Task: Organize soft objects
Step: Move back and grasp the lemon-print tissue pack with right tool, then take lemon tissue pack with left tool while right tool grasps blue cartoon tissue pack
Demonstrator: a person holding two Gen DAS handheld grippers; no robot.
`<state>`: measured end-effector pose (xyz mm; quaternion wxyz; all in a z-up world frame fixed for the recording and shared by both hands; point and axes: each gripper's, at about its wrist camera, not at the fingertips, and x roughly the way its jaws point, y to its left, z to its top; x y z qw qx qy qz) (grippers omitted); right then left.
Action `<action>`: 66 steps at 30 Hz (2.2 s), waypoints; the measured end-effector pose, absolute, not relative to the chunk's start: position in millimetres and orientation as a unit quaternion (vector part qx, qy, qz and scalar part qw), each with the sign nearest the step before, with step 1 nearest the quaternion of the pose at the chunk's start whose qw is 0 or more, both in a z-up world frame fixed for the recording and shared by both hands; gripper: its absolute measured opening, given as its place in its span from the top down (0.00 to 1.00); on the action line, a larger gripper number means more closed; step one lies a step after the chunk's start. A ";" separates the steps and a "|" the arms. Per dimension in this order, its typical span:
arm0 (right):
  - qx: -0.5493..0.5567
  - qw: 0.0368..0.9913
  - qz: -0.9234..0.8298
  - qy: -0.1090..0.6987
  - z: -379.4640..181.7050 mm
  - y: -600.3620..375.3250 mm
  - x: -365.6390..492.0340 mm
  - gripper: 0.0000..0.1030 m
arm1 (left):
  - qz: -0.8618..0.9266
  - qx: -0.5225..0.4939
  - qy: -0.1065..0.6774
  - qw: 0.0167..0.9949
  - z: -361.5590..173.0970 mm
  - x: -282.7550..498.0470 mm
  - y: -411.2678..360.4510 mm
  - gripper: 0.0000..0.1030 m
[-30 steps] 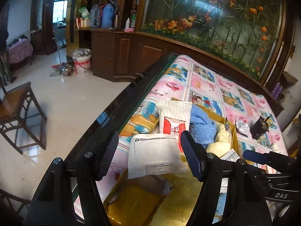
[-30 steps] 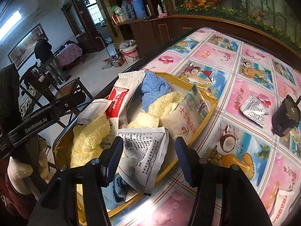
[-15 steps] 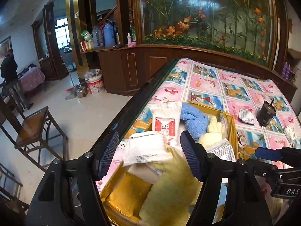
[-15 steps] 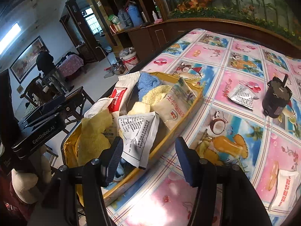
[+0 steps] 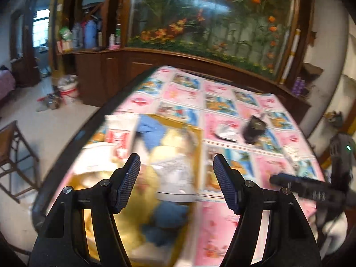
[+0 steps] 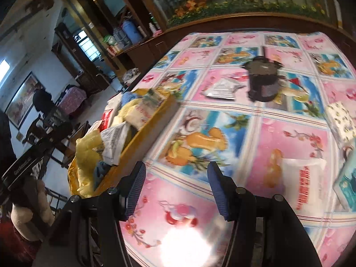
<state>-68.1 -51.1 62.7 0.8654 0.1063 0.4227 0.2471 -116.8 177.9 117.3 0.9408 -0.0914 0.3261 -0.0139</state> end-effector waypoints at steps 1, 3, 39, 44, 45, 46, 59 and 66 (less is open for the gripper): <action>0.122 0.874 0.219 0.415 66.4 -76.7 -64.6 0.44 | -0.028 -0.091 0.329 0.940 115.6 -116.0 170.8 0.33; 0.146 0.889 0.170 0.400 73.8 -120.5 -58.6 0.44 | -0.049 -0.090 0.337 0.936 111.3 -112.0 156.9 0.33; 0.104 0.885 0.142 0.432 83.9 -200.7 -50.0 0.41 | -0.162 -0.138 0.450 0.867 54.3 -77.0 101.3 0.33; 0.121 0.887 0.093 0.435 74.7 -242.6 -54.4 0.39 | -0.151 -0.156 0.482 0.849 38.1 -52.2 80.5 0.33; 0.123 0.887 0.088 0.437 72.0 -248.0 -55.0 0.39 | -0.144 -0.151 0.489 0.847 34.7 -45.7 75.4 0.33; 0.127 0.886 0.084 0.439 68.3 -252.2 -55.1 0.39 | -0.137 -0.145 0.497 0.845 31.4 -39.5 71.2 0.33; 0.159 0.872 0.058 0.459 36.6 -226.9 -45.3 0.32 | -0.103 -0.052 0.508 0.853 20.6 -10.9 24.0 0.24; 0.110 0.883 0.002 0.457 33.3 -211.8 -43.8 0.28 | -0.091 0.041 0.485 0.869 10.6 -16.2 3.3 0.17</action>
